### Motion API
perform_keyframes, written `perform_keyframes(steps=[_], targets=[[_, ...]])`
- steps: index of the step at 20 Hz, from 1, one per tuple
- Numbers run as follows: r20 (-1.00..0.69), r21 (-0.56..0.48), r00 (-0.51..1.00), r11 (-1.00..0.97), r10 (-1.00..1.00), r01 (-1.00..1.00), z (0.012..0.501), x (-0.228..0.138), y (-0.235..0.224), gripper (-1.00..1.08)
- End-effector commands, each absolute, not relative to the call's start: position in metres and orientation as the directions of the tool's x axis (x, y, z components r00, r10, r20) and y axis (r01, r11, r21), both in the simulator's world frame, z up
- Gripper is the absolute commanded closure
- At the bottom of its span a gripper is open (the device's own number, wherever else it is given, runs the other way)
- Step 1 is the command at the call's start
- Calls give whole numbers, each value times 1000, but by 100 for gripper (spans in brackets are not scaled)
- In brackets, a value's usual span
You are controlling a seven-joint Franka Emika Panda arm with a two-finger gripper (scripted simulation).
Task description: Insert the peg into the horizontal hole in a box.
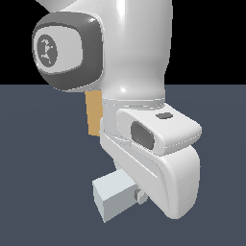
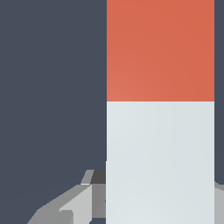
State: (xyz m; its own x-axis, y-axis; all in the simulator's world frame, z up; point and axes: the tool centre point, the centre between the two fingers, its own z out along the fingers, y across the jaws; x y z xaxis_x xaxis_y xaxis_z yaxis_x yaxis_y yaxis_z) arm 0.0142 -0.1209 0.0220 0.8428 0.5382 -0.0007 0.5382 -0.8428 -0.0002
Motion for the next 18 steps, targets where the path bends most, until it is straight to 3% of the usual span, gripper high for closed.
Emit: perform_keyframes(steps=[1, 18], targets=[[0, 0, 843, -843, 538, 538, 22, 15, -120, 108], [-1, 1, 708, -708, 706, 706, 54, 1, -98, 108]])
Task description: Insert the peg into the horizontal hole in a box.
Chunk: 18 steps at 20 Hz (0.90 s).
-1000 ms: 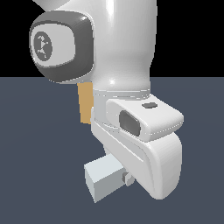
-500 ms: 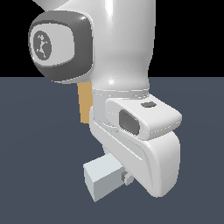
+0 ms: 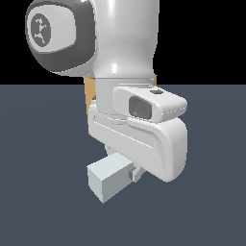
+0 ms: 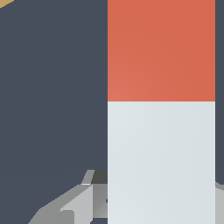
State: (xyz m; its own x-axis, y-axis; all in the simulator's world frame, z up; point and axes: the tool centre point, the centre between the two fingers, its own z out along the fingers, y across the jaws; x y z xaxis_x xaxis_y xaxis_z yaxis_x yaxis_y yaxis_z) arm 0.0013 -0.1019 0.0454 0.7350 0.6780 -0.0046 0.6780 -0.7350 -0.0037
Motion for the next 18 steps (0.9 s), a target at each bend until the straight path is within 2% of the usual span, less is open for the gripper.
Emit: perform_keyframes(steps=[1, 10, 18], targets=[[-1, 1, 687, -687, 726, 726, 58, -2, -95, 108], [-1, 1, 466, -466, 885, 885, 99, -27, -73, 108], [-1, 1, 349, -349, 937, 937, 118, -40, -65, 108]])
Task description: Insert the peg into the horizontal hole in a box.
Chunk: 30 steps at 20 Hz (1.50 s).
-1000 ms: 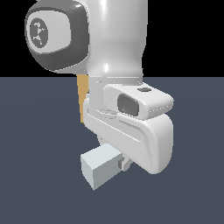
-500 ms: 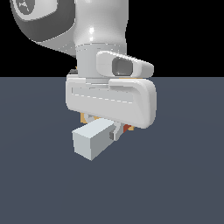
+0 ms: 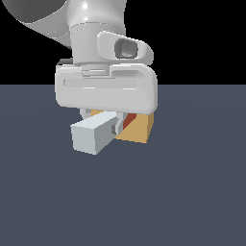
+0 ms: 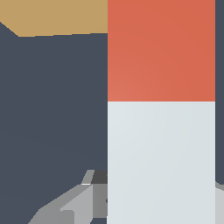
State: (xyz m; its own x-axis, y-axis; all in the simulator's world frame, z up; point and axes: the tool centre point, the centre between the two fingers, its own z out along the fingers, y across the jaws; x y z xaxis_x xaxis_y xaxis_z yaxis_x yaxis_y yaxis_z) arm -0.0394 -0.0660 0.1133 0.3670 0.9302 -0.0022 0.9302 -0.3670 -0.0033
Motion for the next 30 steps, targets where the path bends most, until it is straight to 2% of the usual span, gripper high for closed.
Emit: perform_keyframes(steps=[1, 20, 30], targets=[[-1, 0, 341, -341, 940, 940, 119, -41, -65, 108], [-1, -1, 323, -323, 946, 946, 122, -42, -62, 108], [0, 0, 324, -324, 946, 946, 123, -24, -4, 108]])
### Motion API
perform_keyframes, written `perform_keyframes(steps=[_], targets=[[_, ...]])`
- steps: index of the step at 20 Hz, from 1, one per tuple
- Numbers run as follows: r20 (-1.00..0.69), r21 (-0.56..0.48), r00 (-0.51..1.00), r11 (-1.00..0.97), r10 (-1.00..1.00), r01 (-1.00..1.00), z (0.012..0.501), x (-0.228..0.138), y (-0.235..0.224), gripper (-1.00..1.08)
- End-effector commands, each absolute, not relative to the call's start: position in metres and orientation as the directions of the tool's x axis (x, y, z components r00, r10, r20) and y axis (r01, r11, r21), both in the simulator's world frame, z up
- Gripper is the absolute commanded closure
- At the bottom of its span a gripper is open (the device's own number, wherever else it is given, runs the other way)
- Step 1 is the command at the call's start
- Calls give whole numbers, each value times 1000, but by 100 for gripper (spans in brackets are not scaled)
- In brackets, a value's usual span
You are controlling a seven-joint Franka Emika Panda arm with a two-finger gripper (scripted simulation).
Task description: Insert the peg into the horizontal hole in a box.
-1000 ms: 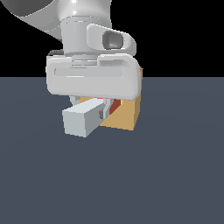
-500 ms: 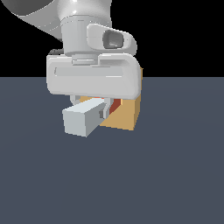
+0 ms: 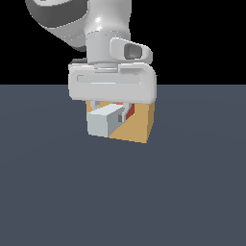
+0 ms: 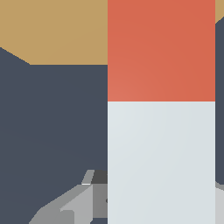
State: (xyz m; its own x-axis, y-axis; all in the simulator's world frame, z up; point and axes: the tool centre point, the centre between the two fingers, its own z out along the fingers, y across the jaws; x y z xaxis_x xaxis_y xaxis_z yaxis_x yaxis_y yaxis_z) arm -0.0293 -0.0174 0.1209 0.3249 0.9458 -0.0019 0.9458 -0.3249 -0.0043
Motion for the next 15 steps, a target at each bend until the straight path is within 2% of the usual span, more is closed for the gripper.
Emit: perform_keyframes(steps=[1, 8, 15], targets=[[0, 1, 324, -324, 946, 946, 124, -21, 5, 108], [1, 2, 324, -324, 946, 946, 124, -6, 47, 108], [1, 3, 323, -323, 946, 946, 125, -2, 52, 108]])
